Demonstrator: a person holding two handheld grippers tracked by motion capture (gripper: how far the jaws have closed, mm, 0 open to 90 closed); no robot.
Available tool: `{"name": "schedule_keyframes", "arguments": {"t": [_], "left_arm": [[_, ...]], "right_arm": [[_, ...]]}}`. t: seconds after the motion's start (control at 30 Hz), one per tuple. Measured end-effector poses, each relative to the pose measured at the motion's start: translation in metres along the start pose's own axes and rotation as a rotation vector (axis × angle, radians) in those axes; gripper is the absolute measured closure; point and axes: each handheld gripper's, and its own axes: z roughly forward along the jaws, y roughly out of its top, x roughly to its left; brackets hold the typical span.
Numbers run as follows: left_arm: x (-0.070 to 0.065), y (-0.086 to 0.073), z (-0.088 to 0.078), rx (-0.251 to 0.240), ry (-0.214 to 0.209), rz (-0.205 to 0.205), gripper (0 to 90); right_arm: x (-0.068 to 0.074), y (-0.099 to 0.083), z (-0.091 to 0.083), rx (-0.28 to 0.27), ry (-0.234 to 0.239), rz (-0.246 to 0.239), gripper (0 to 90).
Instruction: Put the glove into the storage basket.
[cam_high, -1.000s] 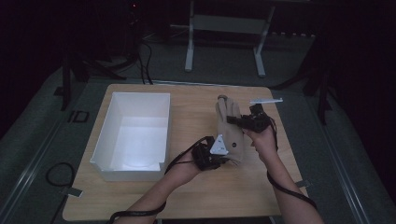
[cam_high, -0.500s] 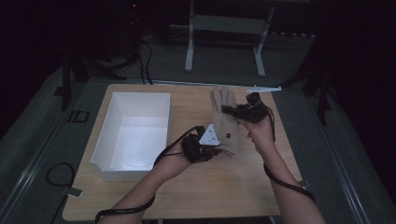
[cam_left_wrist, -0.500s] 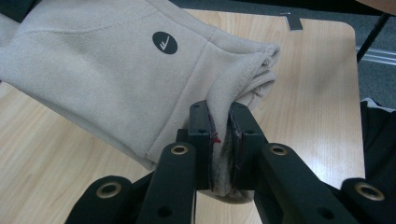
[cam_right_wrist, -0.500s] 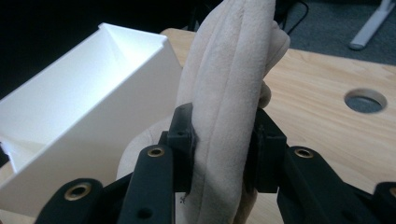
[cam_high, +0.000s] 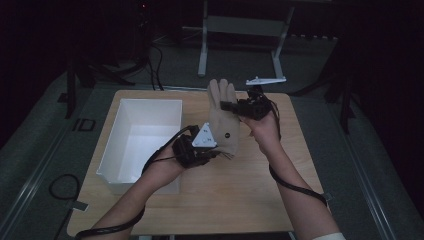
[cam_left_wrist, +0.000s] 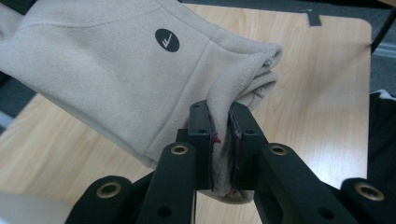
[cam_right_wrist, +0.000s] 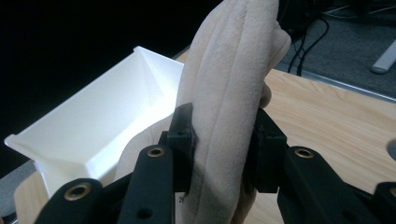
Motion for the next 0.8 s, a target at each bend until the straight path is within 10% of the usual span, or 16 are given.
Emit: {"name": "schedule_keyframes", "arguments": {"t": [0.8], "left_arm": [[0.02,-0.056,-0.072,0.021,0.096,-0.076,82.1]], "right_arm": [[0.072,0.036,0.07,0.031,0.094,-0.079,66.5]]}}
